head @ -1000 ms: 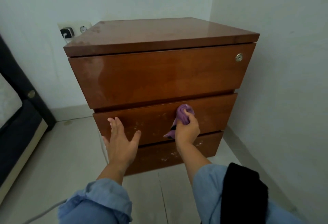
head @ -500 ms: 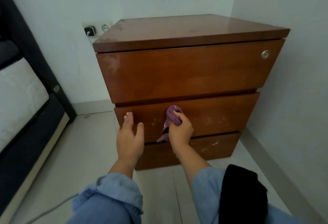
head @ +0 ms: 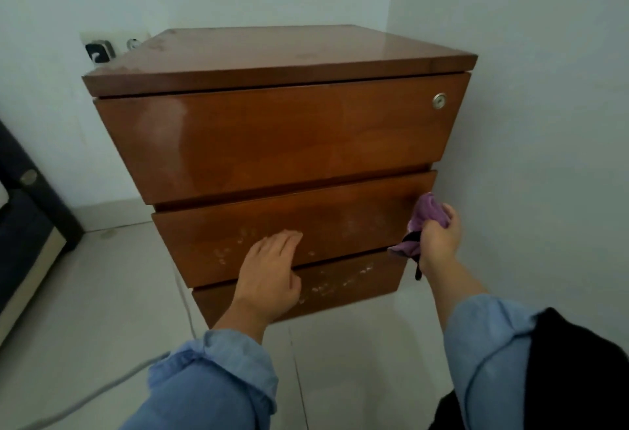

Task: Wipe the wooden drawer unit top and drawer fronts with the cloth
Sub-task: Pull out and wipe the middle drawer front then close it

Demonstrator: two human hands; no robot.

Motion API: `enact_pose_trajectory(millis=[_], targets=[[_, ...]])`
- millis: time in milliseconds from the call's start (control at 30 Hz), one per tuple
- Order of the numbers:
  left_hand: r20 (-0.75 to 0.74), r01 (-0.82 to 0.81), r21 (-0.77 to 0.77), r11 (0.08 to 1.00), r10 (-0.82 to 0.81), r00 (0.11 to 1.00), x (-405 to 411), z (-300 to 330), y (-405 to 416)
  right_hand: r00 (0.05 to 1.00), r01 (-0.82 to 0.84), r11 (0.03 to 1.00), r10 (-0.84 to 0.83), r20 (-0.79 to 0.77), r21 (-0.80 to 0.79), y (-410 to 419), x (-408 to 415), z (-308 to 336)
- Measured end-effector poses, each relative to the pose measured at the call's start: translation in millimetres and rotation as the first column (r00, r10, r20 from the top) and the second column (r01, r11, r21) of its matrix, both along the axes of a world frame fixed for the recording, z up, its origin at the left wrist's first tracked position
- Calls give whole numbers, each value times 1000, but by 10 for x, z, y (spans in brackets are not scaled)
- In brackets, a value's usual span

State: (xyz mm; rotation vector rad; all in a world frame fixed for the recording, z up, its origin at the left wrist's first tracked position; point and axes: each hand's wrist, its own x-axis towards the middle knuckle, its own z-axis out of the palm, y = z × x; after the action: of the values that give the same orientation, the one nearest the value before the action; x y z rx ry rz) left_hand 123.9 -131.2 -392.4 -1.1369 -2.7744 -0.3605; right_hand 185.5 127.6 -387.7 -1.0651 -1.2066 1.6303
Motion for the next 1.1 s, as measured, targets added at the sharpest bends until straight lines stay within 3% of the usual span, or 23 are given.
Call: enact_pose_trajectory(millis=[100,200,367,667,800,933,1000,1100], targets=[[232,55,-70,996,-38,972,-53,-133,30,999,31,998,-33,-40,-50,201,-35,-70],[347,-13,-27,1000,21,938,-178,-233,13,998,16,994,-22,-53,-112,268,-173,-197],[366,-137,163,977,69,928,-448,-256,-30,996,37,988,-49,-77,-152,84,-451,-368],[367,-114,194,975,35,929,-465,-287,-20,977,-168,984,175,121,-66,-684,-609,-315],[226,21,-15,1000,-17,974,-395,-292,-87,901,-358,933,339,271,22,-864,-550,-285],[26,176,-356,918,-179,984,-368,-264,-158,813,-486,849,526,249,-206,-606,-460,-126],[-69,242,-503,830,-318,946,-427,-241,-194,876,-364,888,428,220,-279,-423,-402,-80],[-136,272,-669,692,-473,870,-545,-230,-224,999,-50,953,52,-3,-298,-190,-256,-145]])
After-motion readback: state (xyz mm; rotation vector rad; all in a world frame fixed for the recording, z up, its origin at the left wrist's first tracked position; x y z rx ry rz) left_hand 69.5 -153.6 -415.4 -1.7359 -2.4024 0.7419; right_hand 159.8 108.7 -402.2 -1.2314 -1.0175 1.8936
